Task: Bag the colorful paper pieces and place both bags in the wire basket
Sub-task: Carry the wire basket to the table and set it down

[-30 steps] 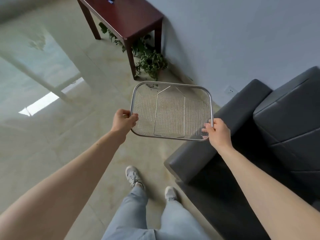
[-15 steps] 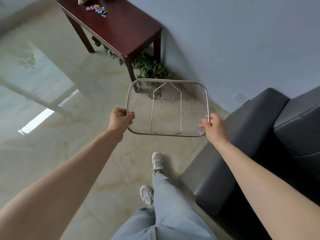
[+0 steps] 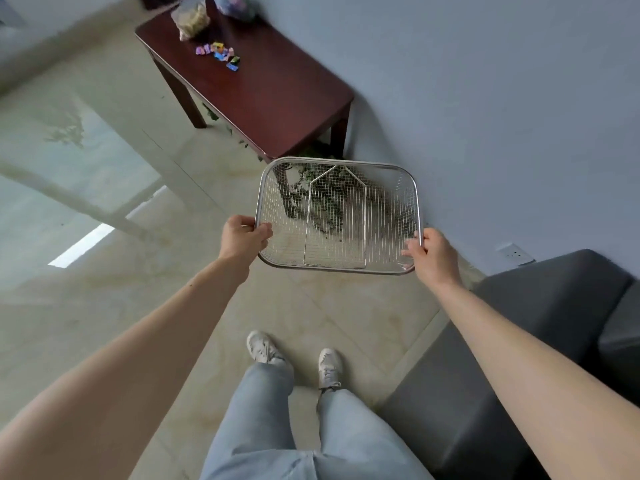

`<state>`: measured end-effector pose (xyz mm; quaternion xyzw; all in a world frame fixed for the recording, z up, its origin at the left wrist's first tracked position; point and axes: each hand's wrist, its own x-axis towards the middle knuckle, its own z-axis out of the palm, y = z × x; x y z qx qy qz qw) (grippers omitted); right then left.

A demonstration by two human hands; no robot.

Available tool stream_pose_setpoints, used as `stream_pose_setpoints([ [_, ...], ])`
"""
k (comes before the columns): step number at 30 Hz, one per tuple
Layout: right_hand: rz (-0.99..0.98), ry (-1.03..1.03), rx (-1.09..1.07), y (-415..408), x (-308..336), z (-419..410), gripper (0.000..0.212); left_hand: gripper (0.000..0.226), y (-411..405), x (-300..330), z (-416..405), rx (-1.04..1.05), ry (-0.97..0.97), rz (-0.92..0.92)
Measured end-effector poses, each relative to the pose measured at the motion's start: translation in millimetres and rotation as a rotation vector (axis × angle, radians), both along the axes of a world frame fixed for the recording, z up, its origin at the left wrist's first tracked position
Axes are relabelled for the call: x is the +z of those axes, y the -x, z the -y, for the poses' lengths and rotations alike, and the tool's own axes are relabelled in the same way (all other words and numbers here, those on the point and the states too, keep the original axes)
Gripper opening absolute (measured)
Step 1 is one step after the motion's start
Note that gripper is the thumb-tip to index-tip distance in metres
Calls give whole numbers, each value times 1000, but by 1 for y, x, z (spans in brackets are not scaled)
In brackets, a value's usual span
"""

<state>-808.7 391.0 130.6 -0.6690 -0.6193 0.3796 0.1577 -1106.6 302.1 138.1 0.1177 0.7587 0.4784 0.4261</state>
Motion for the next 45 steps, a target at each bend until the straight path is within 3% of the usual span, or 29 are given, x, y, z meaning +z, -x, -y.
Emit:
stream_pose_setpoints([
  [8,-26,-14,-87,89,-9,-53,17,16,95,-1,-68,-74,13,-10],
  [21,-65,-15,-179,207,-26,-123,3,18,218,-2,-162,-199,65,-40],
  [30,-61,20,-239,273,-65,-216,16,14,280,-39,-255,-186,145,-51],
  [38,-52,81,-251,317,-84,-270,11,16,324,-65,-309,-183,207,-27],
  [45,-96,123,-395,370,-111,-308,4,18,384,-94,-369,-319,259,-16],
])
